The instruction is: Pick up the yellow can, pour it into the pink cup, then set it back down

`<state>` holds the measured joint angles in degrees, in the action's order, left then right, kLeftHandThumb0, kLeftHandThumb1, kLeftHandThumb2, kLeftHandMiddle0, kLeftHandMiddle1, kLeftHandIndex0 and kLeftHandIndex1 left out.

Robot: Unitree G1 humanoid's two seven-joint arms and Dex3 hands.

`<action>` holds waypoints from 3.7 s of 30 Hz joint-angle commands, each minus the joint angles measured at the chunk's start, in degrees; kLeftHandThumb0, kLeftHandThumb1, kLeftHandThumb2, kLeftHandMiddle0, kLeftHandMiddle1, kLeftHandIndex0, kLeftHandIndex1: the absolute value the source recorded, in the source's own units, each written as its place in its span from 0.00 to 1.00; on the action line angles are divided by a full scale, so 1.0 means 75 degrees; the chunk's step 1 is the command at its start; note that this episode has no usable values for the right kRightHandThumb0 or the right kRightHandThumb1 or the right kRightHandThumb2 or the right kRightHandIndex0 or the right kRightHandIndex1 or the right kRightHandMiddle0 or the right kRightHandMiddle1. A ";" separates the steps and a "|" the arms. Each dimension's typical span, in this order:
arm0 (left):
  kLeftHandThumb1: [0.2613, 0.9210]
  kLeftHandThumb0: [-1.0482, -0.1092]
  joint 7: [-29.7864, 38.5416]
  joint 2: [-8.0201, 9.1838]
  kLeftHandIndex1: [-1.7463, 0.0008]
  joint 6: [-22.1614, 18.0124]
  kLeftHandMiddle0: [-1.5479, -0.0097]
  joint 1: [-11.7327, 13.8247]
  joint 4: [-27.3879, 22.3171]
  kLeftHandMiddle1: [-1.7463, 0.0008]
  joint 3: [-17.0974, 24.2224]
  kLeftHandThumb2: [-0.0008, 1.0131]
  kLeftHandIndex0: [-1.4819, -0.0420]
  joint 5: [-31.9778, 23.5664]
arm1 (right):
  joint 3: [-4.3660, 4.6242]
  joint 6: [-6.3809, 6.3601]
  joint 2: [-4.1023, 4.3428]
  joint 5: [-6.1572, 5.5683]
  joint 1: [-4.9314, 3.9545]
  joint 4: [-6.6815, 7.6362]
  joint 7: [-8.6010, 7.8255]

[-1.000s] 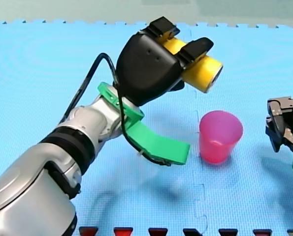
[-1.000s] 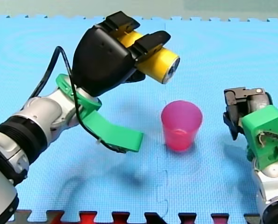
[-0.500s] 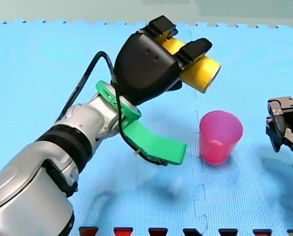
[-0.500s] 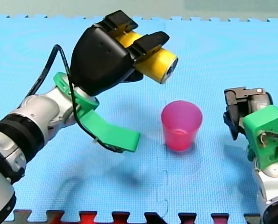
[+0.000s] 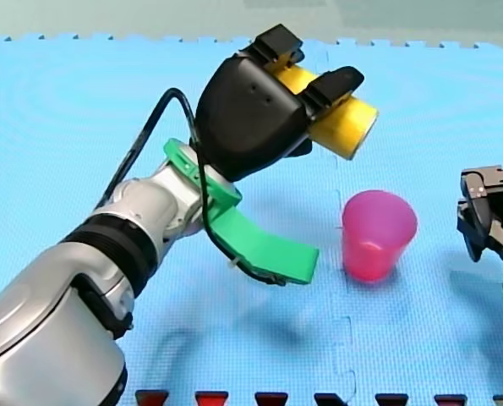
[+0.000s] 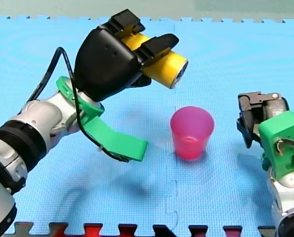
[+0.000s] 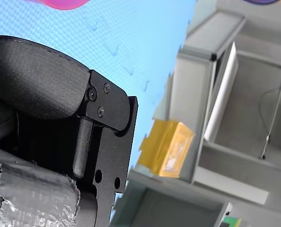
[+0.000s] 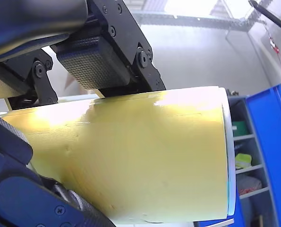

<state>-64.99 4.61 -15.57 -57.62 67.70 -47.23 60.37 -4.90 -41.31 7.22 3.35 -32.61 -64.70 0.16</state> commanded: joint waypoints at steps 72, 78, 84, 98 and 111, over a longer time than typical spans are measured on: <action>0.88 0.74 0.8884 -0.1296 1.00 -0.2578 0.17 0.4668 -0.2102 1.00 0.6840 0.00 0.21 -1.1069 | -0.0394 0.0177 0.0100 -0.0381 -0.0021 -0.0060 -0.0480; 0.89 0.74 0.8674 -0.1244 1.00 -0.2744 0.17 0.4722 -0.2007 1.00 0.7193 0.00 0.22 -1.0758 | -0.0431 0.0150 0.0165 -0.0399 -0.0026 -0.0103 -0.0561; 0.89 0.73 0.9030 -0.1159 1.00 -0.2941 0.17 0.4721 -0.1848 1.00 0.7588 0.00 0.22 -1.0441 | -0.0420 0.0185 0.0242 -0.0393 -0.0060 -0.0130 -0.0630; 0.88 0.72 0.9323 -0.1159 1.00 -0.3795 0.17 0.4364 -0.1022 1.00 0.8057 0.00 0.22 -0.9836 | -0.0379 0.0243 0.0358 -0.0331 -0.0076 -0.0123 -0.0601; 0.85 0.73 0.9654 -0.1410 1.00 -0.4388 0.17 0.4190 -0.0278 1.00 0.8131 0.00 0.22 -0.9503 | -0.0356 0.0228 0.0366 -0.0316 -0.0069 -0.0122 -0.0594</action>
<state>7.29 -5.92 -47.73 -25.56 65.46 13.55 -10.90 -7.52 -39.56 9.63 1.12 -32.94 -65.61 -4.35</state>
